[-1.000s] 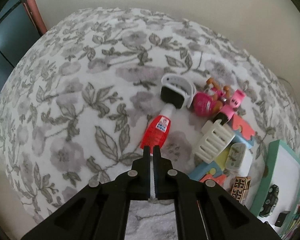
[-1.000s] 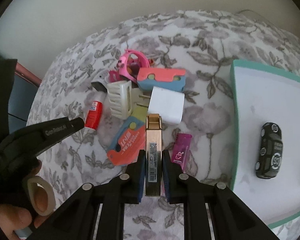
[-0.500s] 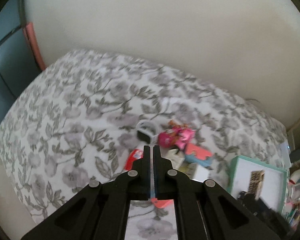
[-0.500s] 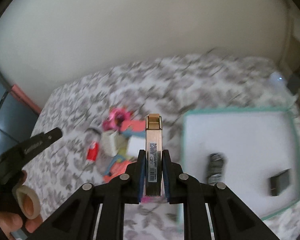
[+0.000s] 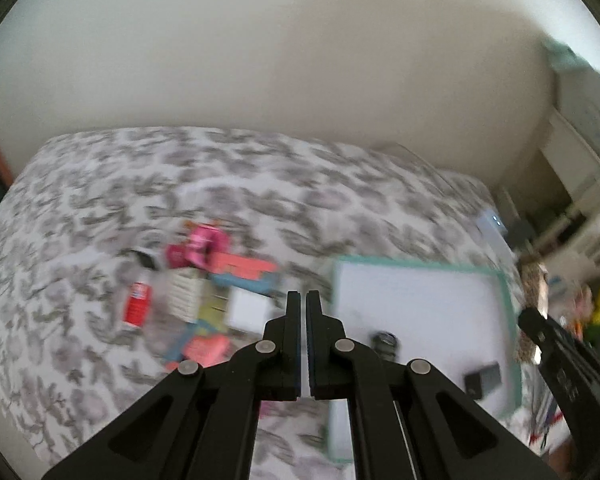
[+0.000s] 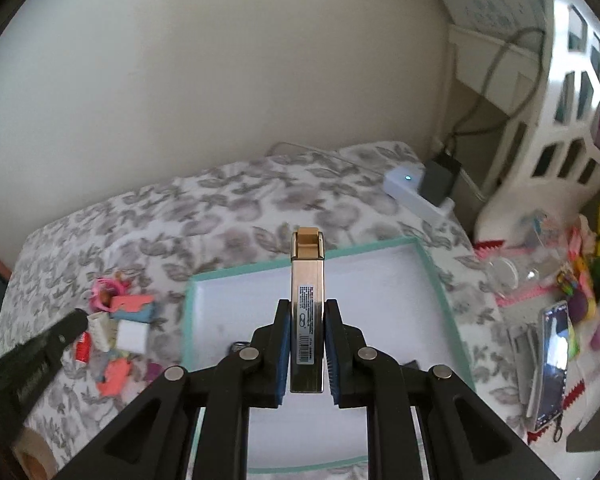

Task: Organize rigid objects
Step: 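Carry the harmonica into the white tray and set it down with the right tool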

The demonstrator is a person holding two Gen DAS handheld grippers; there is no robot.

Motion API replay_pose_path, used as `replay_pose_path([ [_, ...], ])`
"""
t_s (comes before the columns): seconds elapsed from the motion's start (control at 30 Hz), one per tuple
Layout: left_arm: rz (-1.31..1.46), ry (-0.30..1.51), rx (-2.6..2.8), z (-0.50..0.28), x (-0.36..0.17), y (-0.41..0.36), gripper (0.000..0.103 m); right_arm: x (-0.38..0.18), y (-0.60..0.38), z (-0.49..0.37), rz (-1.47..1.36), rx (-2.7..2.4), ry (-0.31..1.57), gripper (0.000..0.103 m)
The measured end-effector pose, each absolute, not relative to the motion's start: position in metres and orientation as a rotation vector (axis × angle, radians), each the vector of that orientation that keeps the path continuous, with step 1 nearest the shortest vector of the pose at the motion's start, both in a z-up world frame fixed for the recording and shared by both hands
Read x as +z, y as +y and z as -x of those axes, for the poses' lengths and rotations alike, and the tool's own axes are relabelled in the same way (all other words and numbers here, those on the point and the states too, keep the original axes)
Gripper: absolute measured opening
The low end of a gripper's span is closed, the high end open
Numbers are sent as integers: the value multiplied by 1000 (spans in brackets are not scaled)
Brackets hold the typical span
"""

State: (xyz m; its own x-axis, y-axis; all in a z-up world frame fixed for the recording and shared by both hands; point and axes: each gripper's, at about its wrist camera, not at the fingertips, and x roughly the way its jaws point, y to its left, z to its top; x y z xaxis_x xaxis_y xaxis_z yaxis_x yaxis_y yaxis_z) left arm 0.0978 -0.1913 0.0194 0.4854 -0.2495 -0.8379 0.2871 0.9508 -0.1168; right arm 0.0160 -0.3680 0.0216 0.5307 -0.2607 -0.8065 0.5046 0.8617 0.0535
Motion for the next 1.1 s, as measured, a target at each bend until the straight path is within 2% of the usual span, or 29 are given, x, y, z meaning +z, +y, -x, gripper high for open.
replay_pose_path([
  [0.17,-113,1073,-430,-82,3,-235,2,-2,-385,-15,-317,-482,991,17],
  [0.4,-169,1248,-500,-68,-41,-267,2,-49,-396,-12,-388,-469,1144,17],
  [0.8,-219,1437,-510,-53,-87,-279,2,-92,-394,-16,-397,-448,1285,17],
  [1.1,-231,1485,-476,-49,-111,-283,2,-107,-394,-11,-397,-454,1335,17],
])
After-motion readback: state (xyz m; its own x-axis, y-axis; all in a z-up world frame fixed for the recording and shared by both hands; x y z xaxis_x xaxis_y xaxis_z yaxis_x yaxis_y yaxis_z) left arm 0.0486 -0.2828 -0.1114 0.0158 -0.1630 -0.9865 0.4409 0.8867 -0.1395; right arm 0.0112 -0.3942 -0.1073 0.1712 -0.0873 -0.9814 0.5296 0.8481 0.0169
